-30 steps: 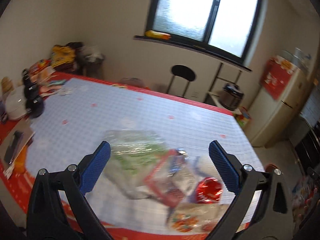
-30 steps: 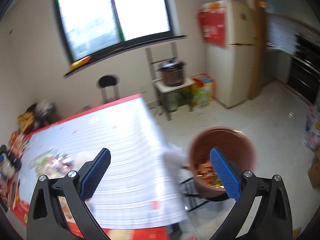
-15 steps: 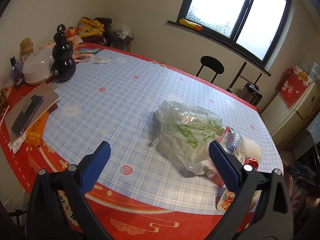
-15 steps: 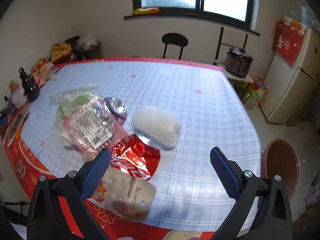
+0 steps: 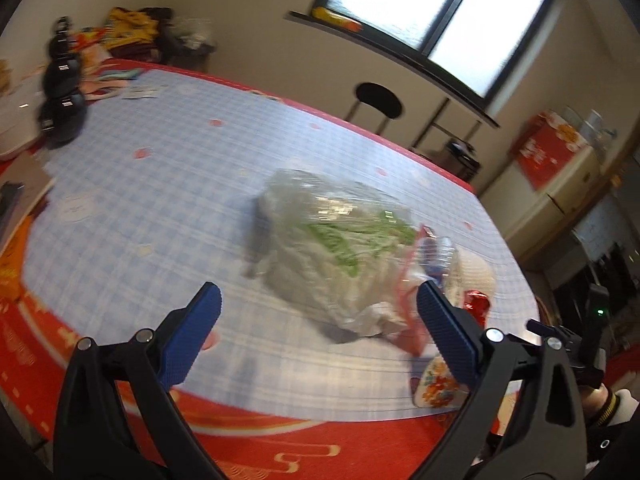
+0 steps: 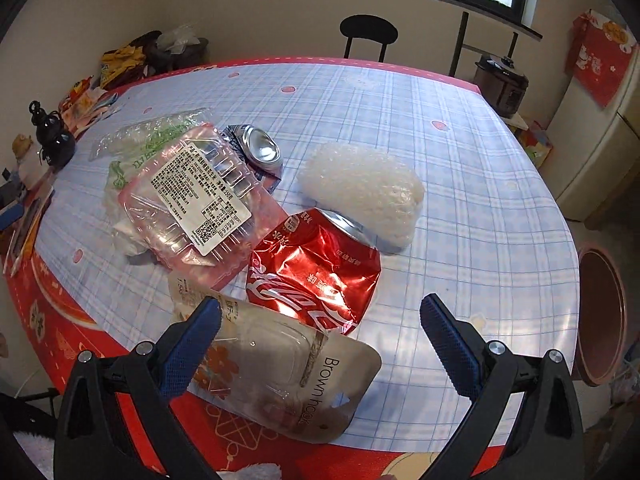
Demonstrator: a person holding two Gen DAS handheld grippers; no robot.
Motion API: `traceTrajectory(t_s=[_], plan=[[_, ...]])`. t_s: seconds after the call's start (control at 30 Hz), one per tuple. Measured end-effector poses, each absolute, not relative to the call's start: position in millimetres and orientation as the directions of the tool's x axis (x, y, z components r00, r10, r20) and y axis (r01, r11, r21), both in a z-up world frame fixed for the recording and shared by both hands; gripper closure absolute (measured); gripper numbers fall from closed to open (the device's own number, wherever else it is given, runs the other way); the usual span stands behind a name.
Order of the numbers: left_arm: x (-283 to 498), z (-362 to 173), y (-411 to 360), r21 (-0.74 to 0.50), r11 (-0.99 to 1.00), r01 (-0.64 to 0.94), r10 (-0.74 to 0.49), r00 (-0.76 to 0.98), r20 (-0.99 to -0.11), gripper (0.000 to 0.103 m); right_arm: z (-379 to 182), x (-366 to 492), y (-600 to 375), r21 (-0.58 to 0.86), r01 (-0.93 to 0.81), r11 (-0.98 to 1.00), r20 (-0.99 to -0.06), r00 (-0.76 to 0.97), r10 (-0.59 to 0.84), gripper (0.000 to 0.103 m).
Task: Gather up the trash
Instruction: 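Return both tools to the table above the remaining trash, then grasp the clear plastic tray with the left tool while the right tool grasps the red can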
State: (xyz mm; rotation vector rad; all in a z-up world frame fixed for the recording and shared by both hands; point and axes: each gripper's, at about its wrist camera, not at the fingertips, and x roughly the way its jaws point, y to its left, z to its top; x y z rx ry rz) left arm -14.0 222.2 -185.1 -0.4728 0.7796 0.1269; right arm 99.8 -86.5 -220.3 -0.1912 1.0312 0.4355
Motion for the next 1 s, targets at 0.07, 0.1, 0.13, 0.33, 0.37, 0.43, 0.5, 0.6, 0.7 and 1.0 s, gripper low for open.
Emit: traceTrajectory(t_s=[0.07,0.1,0.13,0.33,0.37,0.43,0.5,0.6,0.7,1.0], plan=[[7,-190,209,-0.380,0.901,-0.210,-0.130,0.704,-0.698,0.007,-225,98,-87,0.056,-0.422,0.905,-0.865,0.432,0.255,0.005],[17,-193,203,-0.388,0.905,-0.175,-0.165,0.697,-0.698,0.007,-228,96,-87,0.059,-0.416,0.907,-0.867,0.428,0.253,0.005],[28,-197,196,-0.397,0.907,-0.141,-0.199,0.687,-0.699,0.007,-231,94,-89,0.061,-0.408,0.911,-0.871,0.425,0.249,0.005],[87,-224,167,-0.456,0.890,-0.020,-0.343,0.630,-0.696,0.012,-239,87,-100,0.074,-0.361,0.930,-0.875,0.424,0.234,0.005],[95,-228,165,-0.458,0.889,-0.011,-0.354,0.617,-0.702,0.016,-240,86,-102,0.073,-0.353,0.933,-0.875,0.426,0.229,0.005],[111,-237,159,-0.468,0.884,0.019,-0.389,0.584,-0.713,0.028,-241,86,-106,0.075,-0.337,0.939,-0.874,0.430,0.224,0.005],[125,-246,153,-0.448,0.893,0.031,-0.392,0.544,-0.742,0.035,-241,87,-110,0.085,-0.323,0.943,-0.871,0.435,0.228,0.005],[135,-253,154,-0.465,0.885,0.032,-0.409,0.532,-0.741,0.035,-239,87,-114,0.103,-0.313,0.944,-0.863,0.444,0.241,0.005],[142,-255,156,-0.500,0.866,0.032,-0.442,0.519,-0.732,0.035,-239,87,-115,0.113,-0.312,0.943,-0.859,0.446,0.250,0.005],[146,-263,152,-0.528,0.848,0.035,-0.478,0.480,-0.735,0.029,-251,98,-110,0.161,-0.316,0.935,-0.868,0.407,0.286,0.005]])
